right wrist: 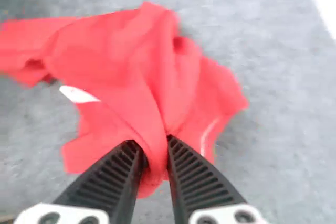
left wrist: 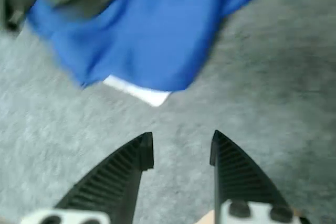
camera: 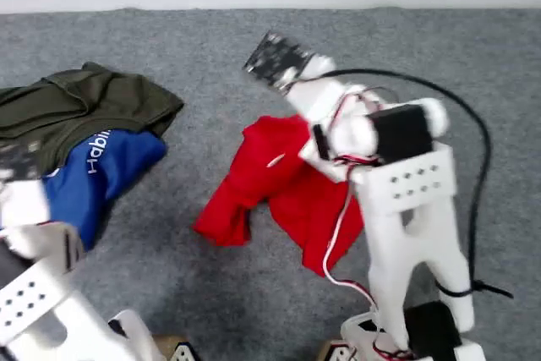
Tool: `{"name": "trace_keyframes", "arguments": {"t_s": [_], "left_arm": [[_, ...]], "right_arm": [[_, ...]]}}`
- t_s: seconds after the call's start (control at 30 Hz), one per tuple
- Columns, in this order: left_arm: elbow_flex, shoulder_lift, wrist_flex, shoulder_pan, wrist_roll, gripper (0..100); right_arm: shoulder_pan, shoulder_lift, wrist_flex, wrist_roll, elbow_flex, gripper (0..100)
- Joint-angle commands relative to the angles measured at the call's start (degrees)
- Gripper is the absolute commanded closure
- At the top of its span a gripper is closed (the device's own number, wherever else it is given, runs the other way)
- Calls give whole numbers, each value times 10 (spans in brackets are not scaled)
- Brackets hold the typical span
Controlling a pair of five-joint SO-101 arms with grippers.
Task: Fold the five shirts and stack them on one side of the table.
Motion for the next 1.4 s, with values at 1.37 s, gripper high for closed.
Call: {"name": "trace_keyframes", "arguments": {"t_s": [1.37], "left_arm": [[21,349,-268,754,51,758]], "right_arm": [[378,22,22,7,2,989]]}}
